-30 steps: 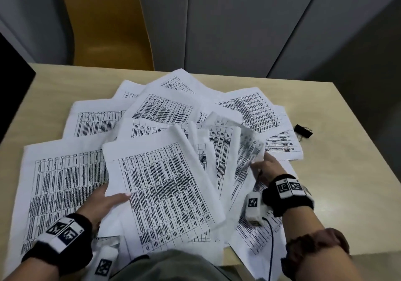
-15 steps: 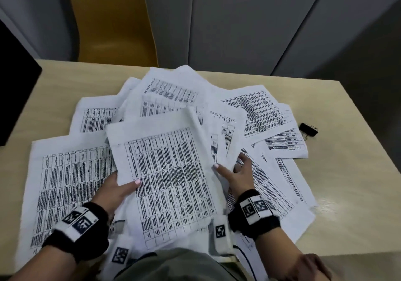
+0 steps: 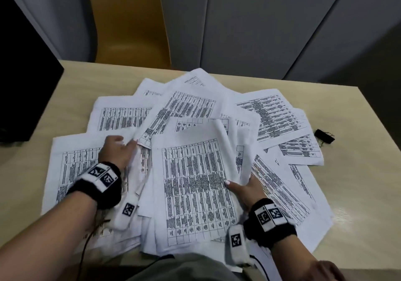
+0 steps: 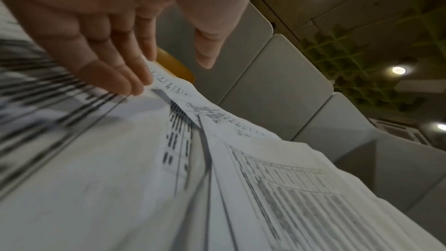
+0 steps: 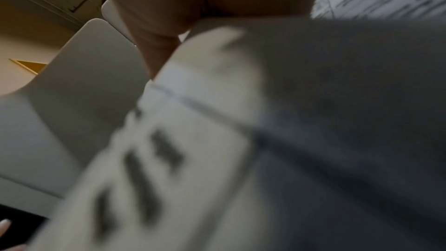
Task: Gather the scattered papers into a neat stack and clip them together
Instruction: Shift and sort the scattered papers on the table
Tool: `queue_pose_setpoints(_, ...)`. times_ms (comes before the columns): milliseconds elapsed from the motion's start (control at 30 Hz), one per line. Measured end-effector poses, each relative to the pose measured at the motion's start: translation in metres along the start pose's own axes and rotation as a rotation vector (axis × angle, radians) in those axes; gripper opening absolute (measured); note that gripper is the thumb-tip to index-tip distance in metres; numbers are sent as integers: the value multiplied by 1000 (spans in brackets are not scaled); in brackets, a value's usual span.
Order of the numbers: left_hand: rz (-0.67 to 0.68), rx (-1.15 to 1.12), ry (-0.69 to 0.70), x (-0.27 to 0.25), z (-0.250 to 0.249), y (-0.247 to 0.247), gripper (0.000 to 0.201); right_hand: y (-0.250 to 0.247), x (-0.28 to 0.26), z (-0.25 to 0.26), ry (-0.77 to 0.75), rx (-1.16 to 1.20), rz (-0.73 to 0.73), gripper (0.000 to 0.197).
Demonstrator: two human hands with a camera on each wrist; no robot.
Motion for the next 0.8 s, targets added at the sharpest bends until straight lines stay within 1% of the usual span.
queue_pose_setpoints(33,10,12,2,11,-3,2,52,1,-1,1,-6,2,3,22)
queue_pose_setpoints(100,75,37,8,25,-8,15,59,1,-1,1,-13,4,15,19)
queue_pose_setpoints(133,101,87,16,29,-11,22,61,1,-1,1,-13,0,18,18)
queue_pose_setpoints(267,155,306,46,31,-16,38,59,0,-2,1,-9,0,16,15)
queue_pose_setpoints(300,158,349,61,31,-15,39,54,0,-3,2,-11,16,18,15)
queue_pose_setpoints(367,160,392,106,30,-18,38,29,0,-2,-1,17,45,25,17)
queue_pose_setpoints(400,164,380,117,28,-19,37,21,-1,-1,-5,44,61,24,19)
queue_pose_setpoints(433,165,370,121,24,-19,34,21,-2,2,-8,56,77,13,25)
queue_pose_setpoints(467,167,360,125,19,-19,32,22,-3,2,-11,75,99,2,36)
queue_pose_setpoints(500,174,340,127,15,-17,29,19,-5,5,-15,91,133,-20,54)
queue_pose_setpoints(533,180,317,121,9,-15,28,11,-8,8,-20,105,163,-28,73)
queue_pose_setpoints(567,185,292,115,3,-11,26,16,-9,11,-22,108,175,-30,82)
queue_pose_setpoints(600,194,279,112,-2,-8,27,30,-7,11,-22,111,186,-22,77)
queue_pose_setpoints(633,199,272,120,-6,-7,28,39,-5,9,-20,104,180,-9,60)
queue_pose_setpoints(667,196,278,131,-7,-9,30,44,-5,6,-16,103,164,-7,42)
queue_pose_setpoints(700,192,289,137,-6,-12,32,45,-4,4,-11,90,147,0,31)
queue_pose_setpoints(733,195,309,133,-5,-16,34,45,-3,3,-9,83,136,1,26)
queue_pose_setpoints(800,212,346,122,-3,-23,42,38,-2,1,-6,71,128,5,23)
Point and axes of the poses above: each hand's wrist, its own x-axis towards the middle knuckle, its own y-axis out of the palm, z = x × y, the point moved 9 cm from there along x, towards the middle knuckle, and after that the axes turned 8 degrees about y, right-handed, at the moved point
